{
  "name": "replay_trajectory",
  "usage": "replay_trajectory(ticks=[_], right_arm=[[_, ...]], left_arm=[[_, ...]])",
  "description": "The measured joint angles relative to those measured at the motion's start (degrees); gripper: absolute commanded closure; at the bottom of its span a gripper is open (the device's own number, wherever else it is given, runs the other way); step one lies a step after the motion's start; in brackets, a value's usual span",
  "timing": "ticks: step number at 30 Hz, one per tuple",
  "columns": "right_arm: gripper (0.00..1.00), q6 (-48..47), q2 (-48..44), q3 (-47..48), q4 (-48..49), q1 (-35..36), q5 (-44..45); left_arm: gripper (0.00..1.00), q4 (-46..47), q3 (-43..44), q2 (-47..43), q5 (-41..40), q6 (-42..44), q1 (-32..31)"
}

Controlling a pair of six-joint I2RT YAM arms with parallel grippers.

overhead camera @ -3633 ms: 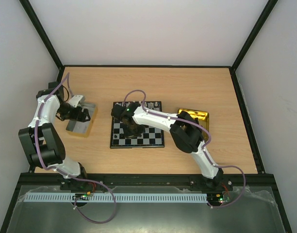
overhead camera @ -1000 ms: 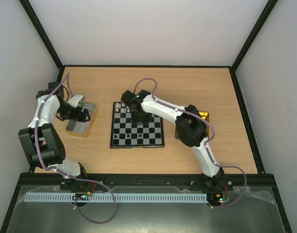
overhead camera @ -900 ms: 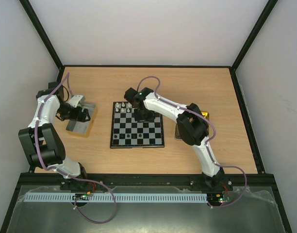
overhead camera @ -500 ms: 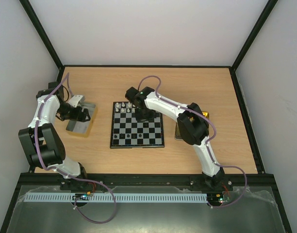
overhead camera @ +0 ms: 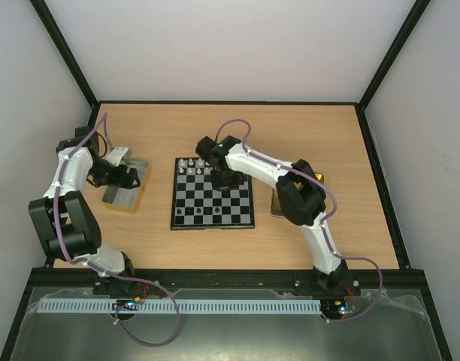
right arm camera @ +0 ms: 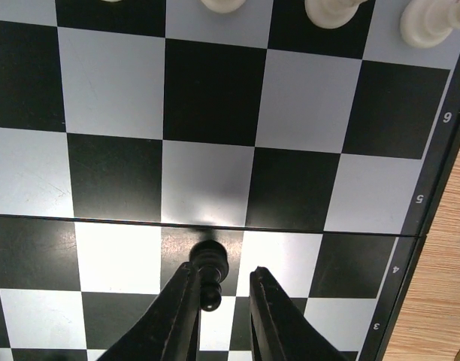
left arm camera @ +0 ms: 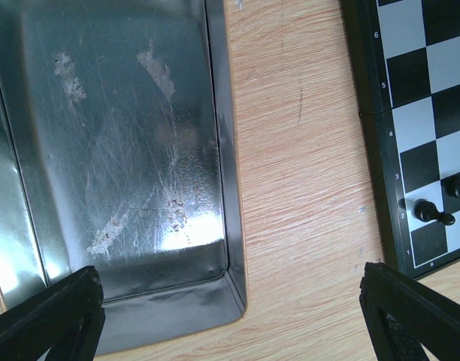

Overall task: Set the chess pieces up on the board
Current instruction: Pick up the chess piece from the chessboard.

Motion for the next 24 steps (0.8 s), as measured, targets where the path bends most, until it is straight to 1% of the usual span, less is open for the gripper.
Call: replay_trajectory(ticks=[10,12,18,24], right_arm=[[0.83,-0.15,-0.09,-2.67,1.27,0.0,-1.29],[0.84,-0.2,-0.09,-2.8,1.42,0.0,-1.4],[0.92,-0.44,-0.09,-2.69,1.51,0.0,-1.49],[0.96,-0.46,-0.09,-2.12,1.49,0.0,-1.57]], left_arm=[[0.07,0.0,0.0,0.13,0.0,-0.02,-0.2],[0.07,0.02,0.0,0.13,0.02,-0.02,-0.2],[0.07,0.0,0.0,0.28,0.0,-0.02,-0.2],[0.07,0.02,0.0,0.81,0.0,-0.02,-0.2]])
